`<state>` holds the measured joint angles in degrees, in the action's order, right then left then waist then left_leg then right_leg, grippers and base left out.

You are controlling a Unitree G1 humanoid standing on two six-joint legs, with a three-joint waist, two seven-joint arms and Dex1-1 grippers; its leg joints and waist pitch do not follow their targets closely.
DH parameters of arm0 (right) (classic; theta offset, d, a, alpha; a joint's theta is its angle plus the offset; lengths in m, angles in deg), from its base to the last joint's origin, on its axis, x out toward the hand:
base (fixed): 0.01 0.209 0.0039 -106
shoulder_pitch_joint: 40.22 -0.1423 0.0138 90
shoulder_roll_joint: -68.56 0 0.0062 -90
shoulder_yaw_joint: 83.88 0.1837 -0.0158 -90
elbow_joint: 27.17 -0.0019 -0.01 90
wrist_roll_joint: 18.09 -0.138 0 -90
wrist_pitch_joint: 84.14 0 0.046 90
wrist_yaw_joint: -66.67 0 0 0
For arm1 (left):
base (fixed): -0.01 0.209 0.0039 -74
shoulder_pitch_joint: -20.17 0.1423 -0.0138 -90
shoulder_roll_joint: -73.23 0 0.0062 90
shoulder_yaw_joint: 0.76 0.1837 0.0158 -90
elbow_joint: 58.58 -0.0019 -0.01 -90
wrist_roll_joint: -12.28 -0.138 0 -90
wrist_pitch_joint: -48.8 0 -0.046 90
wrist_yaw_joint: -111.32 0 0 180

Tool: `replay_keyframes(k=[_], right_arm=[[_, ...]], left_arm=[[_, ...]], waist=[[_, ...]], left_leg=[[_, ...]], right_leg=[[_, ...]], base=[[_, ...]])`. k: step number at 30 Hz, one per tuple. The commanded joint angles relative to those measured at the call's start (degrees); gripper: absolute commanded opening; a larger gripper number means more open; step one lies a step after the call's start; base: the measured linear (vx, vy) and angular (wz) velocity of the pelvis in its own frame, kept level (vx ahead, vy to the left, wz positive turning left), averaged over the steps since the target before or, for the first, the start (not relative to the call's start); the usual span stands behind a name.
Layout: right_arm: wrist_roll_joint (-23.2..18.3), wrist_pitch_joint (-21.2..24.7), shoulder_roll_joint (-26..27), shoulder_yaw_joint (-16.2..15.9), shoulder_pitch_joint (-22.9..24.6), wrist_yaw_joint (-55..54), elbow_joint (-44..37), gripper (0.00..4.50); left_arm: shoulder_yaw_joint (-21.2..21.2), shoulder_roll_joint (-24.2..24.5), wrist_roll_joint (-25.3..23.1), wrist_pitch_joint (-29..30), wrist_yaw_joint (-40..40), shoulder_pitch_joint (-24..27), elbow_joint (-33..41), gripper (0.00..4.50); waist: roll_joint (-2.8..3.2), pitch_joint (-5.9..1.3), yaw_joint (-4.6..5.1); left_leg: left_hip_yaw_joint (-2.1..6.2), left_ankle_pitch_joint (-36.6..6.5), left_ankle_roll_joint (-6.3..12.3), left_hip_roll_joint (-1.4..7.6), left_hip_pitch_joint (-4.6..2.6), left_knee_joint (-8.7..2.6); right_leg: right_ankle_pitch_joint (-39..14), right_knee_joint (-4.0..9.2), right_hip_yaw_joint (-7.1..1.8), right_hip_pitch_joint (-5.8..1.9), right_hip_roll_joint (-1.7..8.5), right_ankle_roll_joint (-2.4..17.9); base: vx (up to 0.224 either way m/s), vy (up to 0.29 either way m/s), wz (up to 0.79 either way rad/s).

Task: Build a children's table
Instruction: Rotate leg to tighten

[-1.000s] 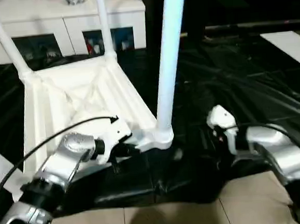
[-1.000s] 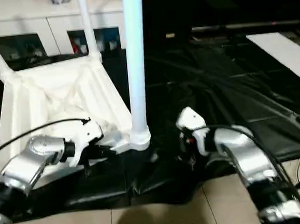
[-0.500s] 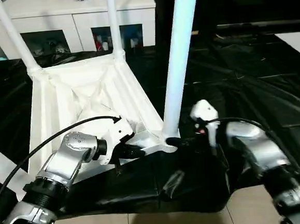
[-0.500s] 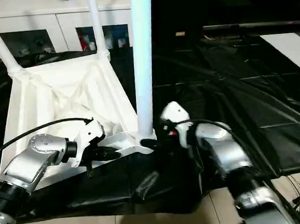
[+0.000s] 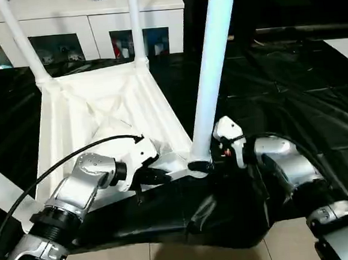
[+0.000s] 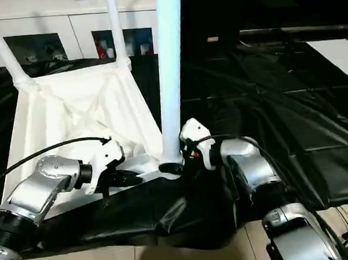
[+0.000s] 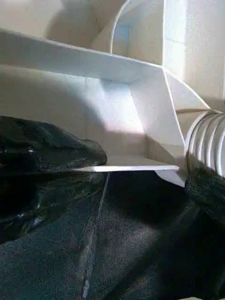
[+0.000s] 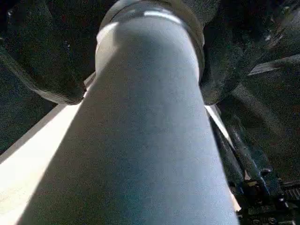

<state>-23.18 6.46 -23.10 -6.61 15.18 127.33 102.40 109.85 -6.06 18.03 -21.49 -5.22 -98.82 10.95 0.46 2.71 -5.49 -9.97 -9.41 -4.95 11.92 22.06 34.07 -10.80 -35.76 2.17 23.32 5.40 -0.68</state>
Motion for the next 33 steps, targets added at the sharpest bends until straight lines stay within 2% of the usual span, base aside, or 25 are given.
replay_keyframes(k=[1,2,3,6,9,12,16,21,23,27,28,31,32,33], right_arm=[[-0.1,-0.8,0.0,0.5,-1.2,0.6,0.9,3.80],[-0.1,-0.8,0.0,0.5,-1.2,0.7,1.0,3.75],[-0.1,-0.9,0.0,0.5,-1.3,0.8,1.2,3.48],[0.2,-1.6,0.1,0.3,-1.5,1.1,2.2,3.34],[0.4,-2.3,0.4,0.4,-1.8,1.2,3.3,2.96],[0.5,-2.6,0.6,0.5,-1.9,1.2,4.1,2.80],[0.5,-2.8,0.8,0.8,-1.9,0.6,4.5,2.74],[-1.1,-3.2,2.4,2.8,-0.8,-1.2,4.7,2.73],[-2.3,-3.1,5.1,5.4,0.9,-8.3,4.5,2.73],[-2.6,-3.0,8.1,7.4,2.4,-15.8,5.1,2.72],[-2.4,-3.1,9.0,7.8,2.8,-17.7,5.3,2.72],[0.8,-4.4,13.7,8.7,2.4,-31.8,9.1,2.72],[1.3,-4.5,14.3,8.9,2.2,-34.1,9.8,2.72],[2.5,-4.9,15.5,8.9,1.4,-38.5,11.2,2.72]], left_arm=[[0.8,-1.8,1.5,-0.5,1.9,1.3,0.1,0.00],[0.8,-1.8,1.4,-0.5,1.9,1.3,0.0,0.00],[0.9,-1.8,1.3,-0.5,1.9,1.3,0.0,0.00],[0.8,-1.8,1.1,-0.5,2.1,1.3,-0.1,0.00],[0.7,-1.8,0.9,-0.5,2.1,1.3,-0.2,0.00],[0.5,-1.7,0.9,-0.4,2.1,1.4,-0.3,0.00],[0.3,-1.7,0.7,-0.3,2.2,1.5,-0.3,0.00],[-0.3,-2.0,0.8,0.0,1.9,1.9,0.0,0.00],[-1.8,-4.2,1.0,0.9,-1.8,1.7,-0.9,0.00],[-2.7,-7.2,0.8,1.7,-5.8,1.2,-2.5,0.00],[-2.8,-8.1,0.6,1.9,-7.0,0.9,-3.2,0.00],[-3.6,-13.9,-1.4,1.3,-14.9,-1.6,-9.6,0.00],[-3.7,-14.8,-1.7,1.2,-16.0,-2.0,-10.5,0.00],[-4.3,-16.4,-1.8,1.4,-17.8,-3.0,-12.3,0.00]], waist=[[-0.35,-3.66,0.26],[-0.32,-3.63,0.27],[-0.35,-3.59,0.27],[-0.34,-3.59,0.26],[-0.38,-3.61,0.35],[-0.37,-3.57,0.31],[-0.38,-3.54,0.36],[-0.26,-3.48,0.61],[-0.01,-3.42,0.67],[-0.18,-3.39,1.08],[0.00,-3.38,1.10],[0.54,-3.37,1.31],[0.28,-3.38,1.38],[0.34,-3.37,1.46]], left_leg=[[-0.32,-14.0,1.57,0.65,-0.93,-4.27],[-0.30,-14.2,1.65,0.66,-0.91,-4.31],[-0.32,-14.5,1.61,0.67,-0.95,-4.33],[-0.31,-15.6,1.39,0.71,-1.03,-4.35],[-0.26,-15.2,1.41,0.70,-0.94,-4.39],[-0.25,-15.1,1.49,0.71,-0.92,-4.40],[-0.25,-15.4,1.53,0.71,-0.92,-4.44],[-0.17,-16.3,1.18,0.69,-0.88,-4.56],[-0.15,-16.8,0.94,0.73,-1.01,-4.62],[-0.10,-17.0,0.08,0.51,-0.83,-4.79],[-0.18,-17.2,0.02,0.50,-0.98,-4.74],[-0.23,-17.5,-0.44,0.40,-1.06,-4.75],[-0.13,-18.0,-0.80,0.23,-1.01,-4.83],[-0.12,-18.8,-0.73,0.17,-1.11,-4.80]], right_leg=[[-9.7,4.05,-1.38,-2.45,1.70,13.2],[-9.9,4.06,-1.36,-2.49,1.69,13.1],[-10.4,4.13,-1.36,-2.45,1.70,13.1],[-12.1,4.29,-1.40,-2.37,1.81,13.0],[-11.6,4.17,-1.36,-2.41,1.74,13.1],[-11.8,4.21,-1.35,-2.39,1.79,13.0],[-12.2,4.27,-1.37,-2.37,1.78,12.9],[-13.3,4.36,-1.35,-2.37,1.79,12.7],[-14.0,4.47,-1.44,-2.20,1.85,12.6],[-15.9,4.69,-1.46,-2.33,1.79,11.5],[-16.3,4.89,-1.52,-2.08,1.76,11.3],[-16.6,5.18,-1.53,-1.73,1.73,11.0],[-18.2,5.29,-1.45,-1.93,1.72,10.3],[-20.0,5.52,-1.43,-1.79,1.78,9.7]], base=[[0.000,0.000,0.00],[0.000,0.000,0.00],[0.000,0.000,0.00],[0.000,0.000,0.00],[0.000,0.000,0.00],[0.000,0.000,0.00],[0.000,0.000,0.00],[0.000,0.000,0.00],[0.000,0.000,0.00],[0.000,0.000,0.00],[0.000,0.000,0.00],[0.000,0.000,0.00],[0.000,0.000,0.00],[0.000,0.000,0.00]])
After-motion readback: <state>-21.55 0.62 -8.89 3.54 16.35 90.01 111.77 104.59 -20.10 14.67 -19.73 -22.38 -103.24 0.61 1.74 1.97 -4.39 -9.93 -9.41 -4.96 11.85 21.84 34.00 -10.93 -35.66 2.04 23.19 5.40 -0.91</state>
